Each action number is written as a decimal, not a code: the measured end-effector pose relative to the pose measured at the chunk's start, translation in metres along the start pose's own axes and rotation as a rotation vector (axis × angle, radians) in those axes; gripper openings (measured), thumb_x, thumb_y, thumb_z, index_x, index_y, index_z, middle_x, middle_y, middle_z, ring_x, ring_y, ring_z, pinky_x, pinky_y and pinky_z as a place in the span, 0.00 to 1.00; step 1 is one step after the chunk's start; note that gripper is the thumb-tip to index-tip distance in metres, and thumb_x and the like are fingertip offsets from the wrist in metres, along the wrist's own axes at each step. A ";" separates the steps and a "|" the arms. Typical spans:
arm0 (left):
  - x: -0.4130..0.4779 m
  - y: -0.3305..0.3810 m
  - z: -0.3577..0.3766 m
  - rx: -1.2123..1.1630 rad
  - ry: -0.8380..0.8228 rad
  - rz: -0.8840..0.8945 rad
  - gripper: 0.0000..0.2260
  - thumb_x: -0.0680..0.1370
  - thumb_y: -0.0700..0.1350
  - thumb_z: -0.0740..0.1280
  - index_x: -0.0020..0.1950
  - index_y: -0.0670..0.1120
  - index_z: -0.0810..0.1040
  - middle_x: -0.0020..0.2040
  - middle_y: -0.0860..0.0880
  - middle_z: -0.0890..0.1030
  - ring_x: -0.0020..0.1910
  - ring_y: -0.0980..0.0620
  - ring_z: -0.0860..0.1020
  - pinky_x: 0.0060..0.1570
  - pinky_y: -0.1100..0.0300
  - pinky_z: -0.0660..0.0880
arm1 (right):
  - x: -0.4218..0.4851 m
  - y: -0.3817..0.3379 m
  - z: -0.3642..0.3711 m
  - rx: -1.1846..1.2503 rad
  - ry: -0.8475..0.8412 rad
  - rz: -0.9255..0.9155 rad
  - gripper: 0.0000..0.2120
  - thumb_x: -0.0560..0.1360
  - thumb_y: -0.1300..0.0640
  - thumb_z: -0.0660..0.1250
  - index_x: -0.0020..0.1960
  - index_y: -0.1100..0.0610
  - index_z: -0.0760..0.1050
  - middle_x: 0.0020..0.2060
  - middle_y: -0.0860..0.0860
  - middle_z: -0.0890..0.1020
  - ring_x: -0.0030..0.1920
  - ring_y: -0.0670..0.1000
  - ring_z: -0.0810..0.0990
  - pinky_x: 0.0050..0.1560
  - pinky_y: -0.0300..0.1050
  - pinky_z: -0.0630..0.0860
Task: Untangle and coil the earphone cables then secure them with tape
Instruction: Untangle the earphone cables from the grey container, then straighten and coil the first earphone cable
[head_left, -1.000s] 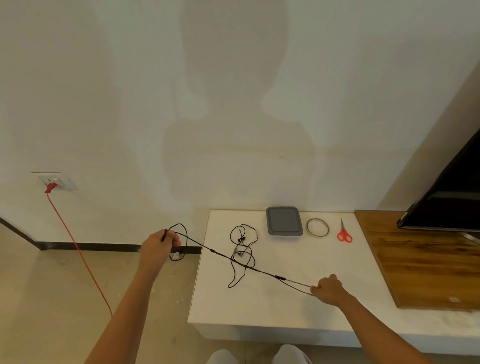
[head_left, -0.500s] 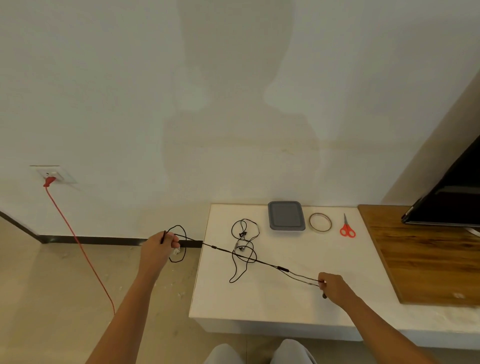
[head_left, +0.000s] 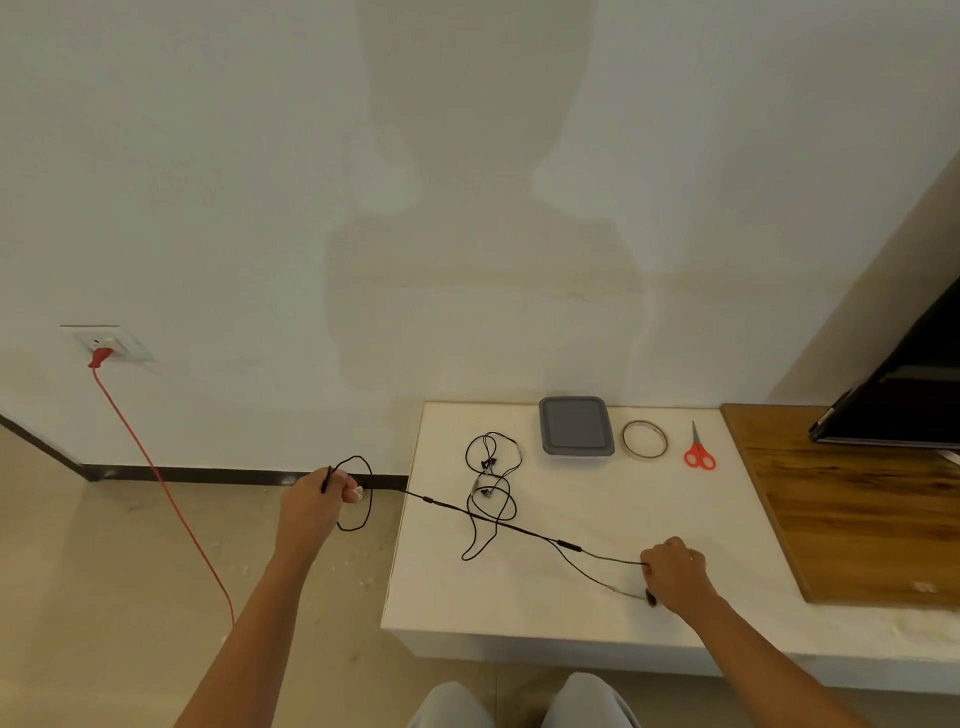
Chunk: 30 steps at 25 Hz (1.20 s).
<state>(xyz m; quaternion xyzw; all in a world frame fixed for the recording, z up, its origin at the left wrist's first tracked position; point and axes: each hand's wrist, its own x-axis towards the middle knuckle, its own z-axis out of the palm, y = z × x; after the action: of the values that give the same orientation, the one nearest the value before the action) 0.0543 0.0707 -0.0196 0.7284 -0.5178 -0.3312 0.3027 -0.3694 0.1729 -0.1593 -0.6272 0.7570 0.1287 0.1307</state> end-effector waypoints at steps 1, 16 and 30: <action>0.000 -0.001 -0.001 0.001 -0.006 0.001 0.14 0.82 0.41 0.57 0.42 0.41 0.79 0.35 0.50 0.81 0.35 0.58 0.74 0.35 0.60 0.67 | -0.001 0.003 -0.001 0.065 -0.033 -0.013 0.10 0.78 0.60 0.56 0.44 0.50 0.73 0.36 0.47 0.72 0.51 0.50 0.75 0.47 0.41 0.69; -0.010 0.034 0.006 -0.026 -0.007 0.100 0.12 0.82 0.43 0.58 0.45 0.43 0.80 0.38 0.48 0.83 0.36 0.58 0.75 0.31 0.68 0.67 | -0.025 -0.104 0.008 0.352 0.034 -0.094 0.19 0.73 0.44 0.67 0.56 0.56 0.73 0.53 0.52 0.76 0.55 0.54 0.74 0.50 0.44 0.70; -0.051 0.139 -0.028 0.156 -0.041 0.682 0.08 0.81 0.48 0.60 0.45 0.54 0.77 0.40 0.63 0.82 0.39 0.60 0.80 0.38 0.60 0.76 | -0.025 -0.054 -0.014 0.709 0.150 0.083 0.10 0.76 0.62 0.65 0.39 0.51 0.70 0.39 0.51 0.78 0.36 0.47 0.76 0.37 0.36 0.72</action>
<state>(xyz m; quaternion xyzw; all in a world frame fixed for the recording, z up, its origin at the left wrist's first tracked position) -0.0135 0.0833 0.1148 0.5278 -0.7609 -0.1852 0.3290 -0.3119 0.1811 -0.1384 -0.5193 0.7870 -0.1828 0.2786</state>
